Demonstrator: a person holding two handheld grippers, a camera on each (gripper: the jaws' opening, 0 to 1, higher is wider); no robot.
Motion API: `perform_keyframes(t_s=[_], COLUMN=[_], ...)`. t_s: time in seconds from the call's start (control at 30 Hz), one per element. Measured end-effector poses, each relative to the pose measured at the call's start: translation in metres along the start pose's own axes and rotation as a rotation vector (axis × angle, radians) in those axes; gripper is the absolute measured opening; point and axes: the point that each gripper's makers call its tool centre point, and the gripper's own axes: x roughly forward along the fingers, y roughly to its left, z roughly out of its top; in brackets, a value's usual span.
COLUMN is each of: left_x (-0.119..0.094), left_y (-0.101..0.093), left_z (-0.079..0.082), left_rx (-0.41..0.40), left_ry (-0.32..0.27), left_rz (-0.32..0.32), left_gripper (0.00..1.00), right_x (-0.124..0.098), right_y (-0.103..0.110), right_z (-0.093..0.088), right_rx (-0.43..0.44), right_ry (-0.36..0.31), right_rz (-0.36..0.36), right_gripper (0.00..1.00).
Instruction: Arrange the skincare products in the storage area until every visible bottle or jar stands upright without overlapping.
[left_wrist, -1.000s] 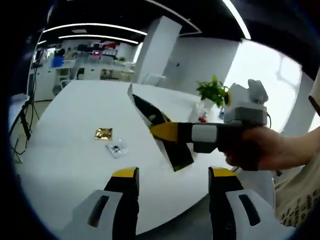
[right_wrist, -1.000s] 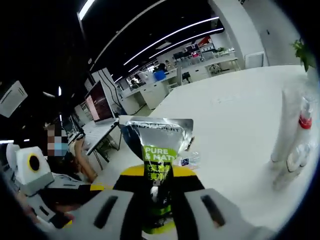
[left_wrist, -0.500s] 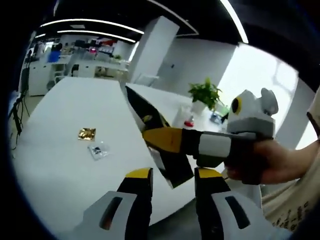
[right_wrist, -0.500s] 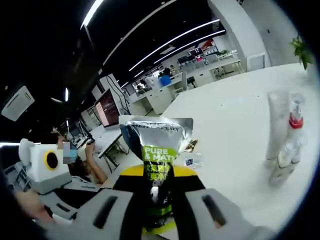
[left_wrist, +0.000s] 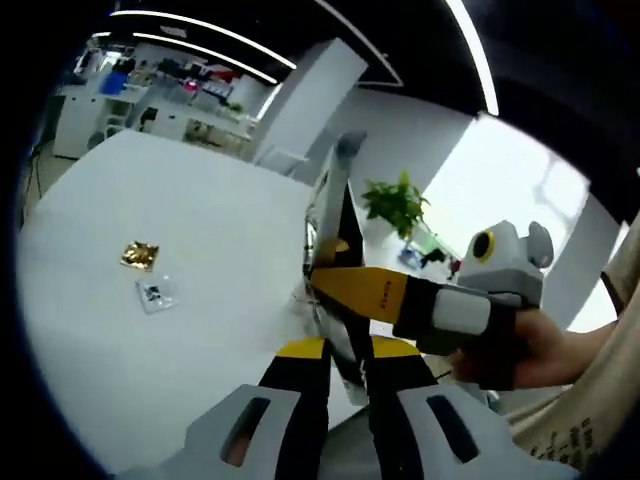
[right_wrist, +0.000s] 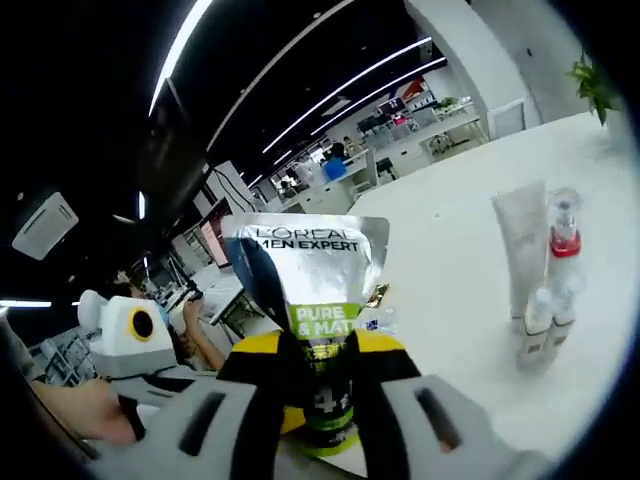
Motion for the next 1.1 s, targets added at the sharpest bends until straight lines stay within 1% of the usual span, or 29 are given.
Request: perform_keyframes(t_s=[0.03, 0.07, 0.1, 0.17, 0.23, 0.27, 0.3, 0.33, 0.37, 0.4, 0.43, 0.47, 0.5, 0.53, 0.57, 0.6, 0.63, 0.7, 0.73, 0.77, 0.83, 0.9, 0.97, 1.0, 1.07, 1.1], left_x=[0.001, 0.002, 0.004, 0.007, 0.009, 0.01, 0.01, 0.009, 0.009, 0.008, 0.006, 0.004, 0.002, 0.001, -0.002, -0.003, -0.006, -0.012, -0.014, -0.017, -0.021, -0.025, -0.028, -0.029, -0.032, -0.033], left_y=[-0.002, -0.007, -0.012, -0.017, -0.022, -0.026, -0.028, -0.029, -0.031, -0.033, -0.041, -0.045, -0.048, -0.05, -0.051, -0.053, -0.057, -0.063, -0.066, -0.068, -0.07, -0.076, -0.079, -0.082, -0.086, -0.087], left_z=[0.0, 0.001, 0.001, 0.002, 0.002, 0.006, 0.009, 0.014, 0.015, 0.018, 0.025, 0.029, 0.035, 0.037, 0.041, 0.043, 0.048, 0.057, 0.06, 0.062, 0.065, 0.065, 0.065, 0.064, 0.063, 0.063], left_rx=[0.001, 0.009, 0.013, 0.008, -0.022, -0.067, -0.084, -0.097, -0.102, -0.101, -0.138, -0.171, -0.186, -0.187, -0.184, -0.188, -0.183, -0.206, -0.221, -0.233, -0.225, -0.212, -0.208, -0.202, -0.195, -0.196], left_ry=[0.002, -0.003, 0.005, 0.007, 0.01, -0.005, -0.014, -0.029, -0.027, -0.039, -0.058, -0.07, -0.086, -0.092, -0.102, -0.103, -0.117, -0.147, -0.156, -0.161, -0.167, -0.163, -0.159, -0.156, -0.157, -0.158], left_rz=[-0.012, -0.043, -0.061, -0.068, -0.102, -0.121, -0.132, -0.143, -0.153, -0.166, -0.202, -0.226, -0.249, -0.256, -0.261, -0.269, -0.282, -0.321, -0.336, -0.353, -0.358, -0.389, -0.403, -0.414, -0.428, -0.431], left_gripper=[0.01, 0.01, 0.0, 0.0, 0.0, 0.0, 0.0, 0.0, 0.0, 0.0, 0.0, 0.0, 0.0, 0.0, 0.0, 0.0, 0.0, 0.0, 0.0, 0.0, 0.0, 0.0, 0.0, 0.0, 0.0, 0.0], right_x=[-0.002, -0.006, -0.008, -0.012, -0.018, -0.021, -0.024, -0.027, -0.03, -0.033, -0.038, -0.041, -0.045, -0.048, -0.053, -0.055, -0.058, -0.061, -0.061, -0.061, -0.06, -0.057, -0.052, -0.05, -0.047, -0.046], right_y=[0.0, -0.004, -0.005, -0.008, -0.011, -0.013, -0.015, -0.015, -0.014, -0.015, -0.017, -0.019, -0.021, -0.022, -0.021, -0.021, -0.023, -0.022, -0.022, -0.021, -0.02, -0.012, -0.004, 0.003, 0.011, 0.017], right_z=[0.003, 0.005, 0.006, 0.009, 0.012, 0.014, 0.016, 0.02, 0.025, 0.024, 0.023, 0.025, 0.028, 0.028, 0.03, 0.031, 0.033, 0.033, 0.034, 0.035, 0.041, 0.048, 0.052, 0.054, 0.054, 0.055], right_rx=[0.014, 0.012, 0.017, 0.03, 0.062, 0.067, 0.098, 0.103, 0.125, 0.157, 0.191, 0.208, 0.266, 0.303, 0.346, 0.367, 0.382, 0.375, 0.381, 0.383, 0.403, 0.43, 0.465, 0.489, 0.544, 0.585], right_ry=[-0.01, -0.007, -0.007, -0.013, -0.016, -0.02, -0.022, -0.041, -0.067, -0.06, -0.052, -0.072, -0.094, -0.101, -0.112, -0.115, -0.125, -0.126, -0.127, -0.129, -0.132, -0.136, -0.127, -0.119, -0.104, -0.1], right_rz=[0.009, 0.008, 0.012, 0.02, 0.028, 0.03, 0.045, 0.056, 0.086, 0.094, 0.104, 0.117, 0.135, 0.153, 0.186, 0.2, 0.208, 0.208, 0.211, 0.216, 0.244, 0.29, 0.339, 0.378, 0.43, 0.47], right_gripper=[0.32, 0.32, 0.33, 0.34, 0.37, 0.4, 0.42, 0.45, 0.47, 0.46, 0.41, 0.36, 0.32, 0.31, 0.32, 0.31, 0.31, 0.38, 0.44, 0.48, 0.51, 0.52, 0.51, 0.51, 0.5, 0.48])
